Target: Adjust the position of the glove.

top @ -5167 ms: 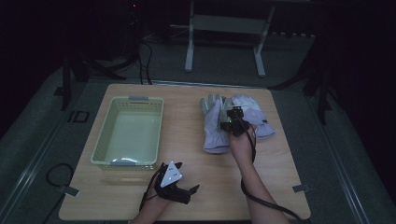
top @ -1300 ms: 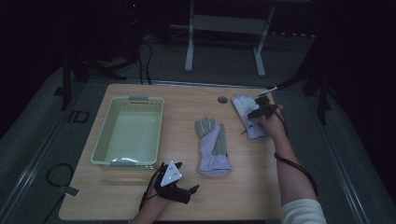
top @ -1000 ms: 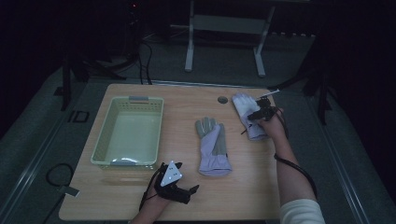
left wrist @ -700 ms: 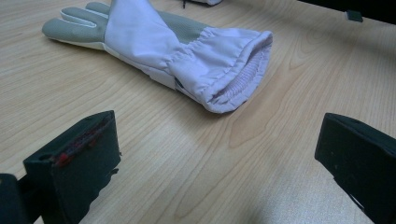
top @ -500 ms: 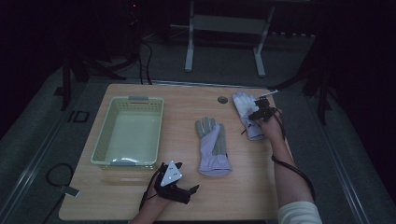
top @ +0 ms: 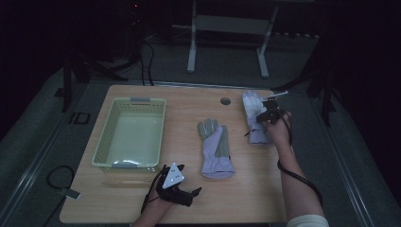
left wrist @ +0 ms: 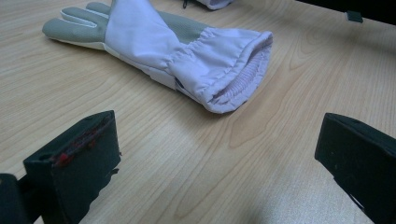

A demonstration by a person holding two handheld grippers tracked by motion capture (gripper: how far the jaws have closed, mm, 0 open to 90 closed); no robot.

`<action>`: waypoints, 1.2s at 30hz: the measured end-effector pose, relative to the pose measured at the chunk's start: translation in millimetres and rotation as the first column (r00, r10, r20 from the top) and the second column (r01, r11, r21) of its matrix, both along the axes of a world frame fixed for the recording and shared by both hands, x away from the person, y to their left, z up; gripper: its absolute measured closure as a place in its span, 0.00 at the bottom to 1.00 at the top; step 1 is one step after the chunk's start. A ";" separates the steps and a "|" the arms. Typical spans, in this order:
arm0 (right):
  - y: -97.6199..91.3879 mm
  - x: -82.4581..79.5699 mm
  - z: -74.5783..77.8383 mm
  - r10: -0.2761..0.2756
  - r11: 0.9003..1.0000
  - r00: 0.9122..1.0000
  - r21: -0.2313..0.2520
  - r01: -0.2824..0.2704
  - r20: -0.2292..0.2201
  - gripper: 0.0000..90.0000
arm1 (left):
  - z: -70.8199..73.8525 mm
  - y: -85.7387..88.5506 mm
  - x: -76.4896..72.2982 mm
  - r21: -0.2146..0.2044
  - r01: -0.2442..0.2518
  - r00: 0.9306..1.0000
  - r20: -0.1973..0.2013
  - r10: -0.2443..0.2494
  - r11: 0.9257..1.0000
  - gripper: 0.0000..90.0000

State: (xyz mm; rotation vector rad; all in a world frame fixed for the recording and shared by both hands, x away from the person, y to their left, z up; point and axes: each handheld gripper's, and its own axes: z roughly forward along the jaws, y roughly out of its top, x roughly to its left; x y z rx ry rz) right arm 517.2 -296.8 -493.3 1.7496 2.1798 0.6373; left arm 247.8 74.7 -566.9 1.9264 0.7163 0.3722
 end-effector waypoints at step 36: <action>-1.1 -160.5 39.7 -0.053 0.994 0.990 0.103 0.040 0.128 0.89 | -0.1 -1.6 -0.7 0.013 -0.001 1.000 0.003 0.001 1.000 0.00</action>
